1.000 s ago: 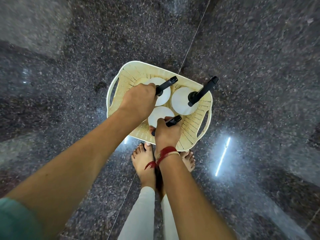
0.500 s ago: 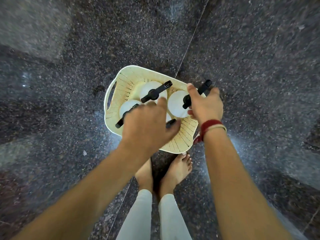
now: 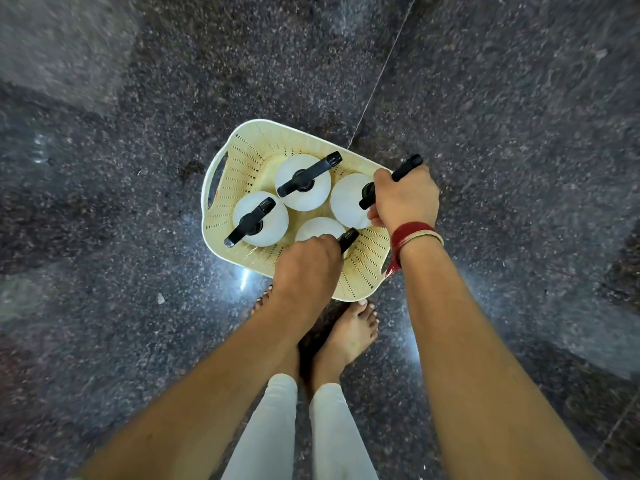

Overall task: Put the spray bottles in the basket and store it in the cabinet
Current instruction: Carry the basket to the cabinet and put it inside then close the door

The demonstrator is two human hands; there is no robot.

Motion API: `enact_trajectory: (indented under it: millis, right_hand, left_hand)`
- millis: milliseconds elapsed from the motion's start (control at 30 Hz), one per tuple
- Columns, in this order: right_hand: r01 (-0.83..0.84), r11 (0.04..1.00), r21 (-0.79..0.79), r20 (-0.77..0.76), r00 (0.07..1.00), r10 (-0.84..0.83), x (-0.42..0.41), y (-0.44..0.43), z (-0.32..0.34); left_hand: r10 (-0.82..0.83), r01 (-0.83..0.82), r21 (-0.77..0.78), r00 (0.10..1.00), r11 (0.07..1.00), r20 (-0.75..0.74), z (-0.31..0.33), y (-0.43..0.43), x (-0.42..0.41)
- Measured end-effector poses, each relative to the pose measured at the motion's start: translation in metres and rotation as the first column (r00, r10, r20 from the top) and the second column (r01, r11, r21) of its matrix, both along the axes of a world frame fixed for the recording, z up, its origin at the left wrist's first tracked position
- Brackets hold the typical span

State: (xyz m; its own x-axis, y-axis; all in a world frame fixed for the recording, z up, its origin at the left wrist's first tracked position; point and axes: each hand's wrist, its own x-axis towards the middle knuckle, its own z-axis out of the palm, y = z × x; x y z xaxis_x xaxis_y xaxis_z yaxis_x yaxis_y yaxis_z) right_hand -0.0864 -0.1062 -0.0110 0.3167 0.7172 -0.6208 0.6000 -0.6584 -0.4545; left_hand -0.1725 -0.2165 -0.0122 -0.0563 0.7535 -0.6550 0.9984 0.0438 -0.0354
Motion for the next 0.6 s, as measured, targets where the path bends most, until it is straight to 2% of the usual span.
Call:
enact_trajectory:
  millis: [133,200,267,333,367,400,467,500,567,600]
  right_hand:
    - [0.02,1.0,-0.015,-0.01,1.0,-0.02,-0.002,-0.001,0.003]
    - [0.057,0.996,-0.071,-0.066,0.996,-0.062,0.002,-0.001,0.009]
    - [0.078,0.99,-0.113,-0.04,0.996,-0.083,0.01,-0.008,0.016]
    - [0.122,0.992,0.016,0.022,0.992,-0.122,0.023,-0.021,0.019]
    - [0.164,0.978,0.129,0.005,0.986,-0.166,0.03,-0.031,0.019]
    - [0.216,0.946,0.242,-0.048,0.976,-0.211,0.037,-0.041,0.018]
    - [0.318,0.859,0.401,-0.161,0.948,-0.276,0.048,-0.064,0.011]
    - [0.355,0.836,0.418,-0.187,0.934,-0.304,0.051,-0.074,0.005]
    - [0.433,0.838,0.333,-0.214,0.9,-0.38,0.056,-0.091,-0.009]
    - [0.467,0.848,0.249,-0.218,0.881,-0.421,0.057,-0.097,-0.018]
  left_hand:
    - [-0.011,0.01,0.04,1.0,0.999,0.023,-0.006,0.002,-0.007]
    - [-0.017,0.017,0.011,0.999,1.0,0.039,-0.001,0.002,-0.005]
    - [0.004,-0.004,-0.002,0.999,1.0,0.032,0.013,0.005,-0.008]
    - [-0.001,0.001,0.1,1.0,0.995,-0.005,0.031,0.005,-0.024]
    - [0.017,-0.009,0.198,0.999,0.98,-0.037,0.034,0.003,-0.03]
    - [0.083,-0.08,0.22,0.997,0.972,-0.008,0.038,0.002,-0.033]
    - [0.285,-0.283,-0.043,0.958,0.958,0.031,0.03,-0.024,-0.019]
    - [0.343,-0.331,-0.207,0.939,0.921,0.024,0.016,-0.044,-0.007]
    - [0.356,-0.327,-0.312,0.933,0.892,0.042,0.001,-0.071,0.007]
    - [0.419,-0.393,-0.29,0.907,0.873,0.031,-0.012,-0.067,0.005]
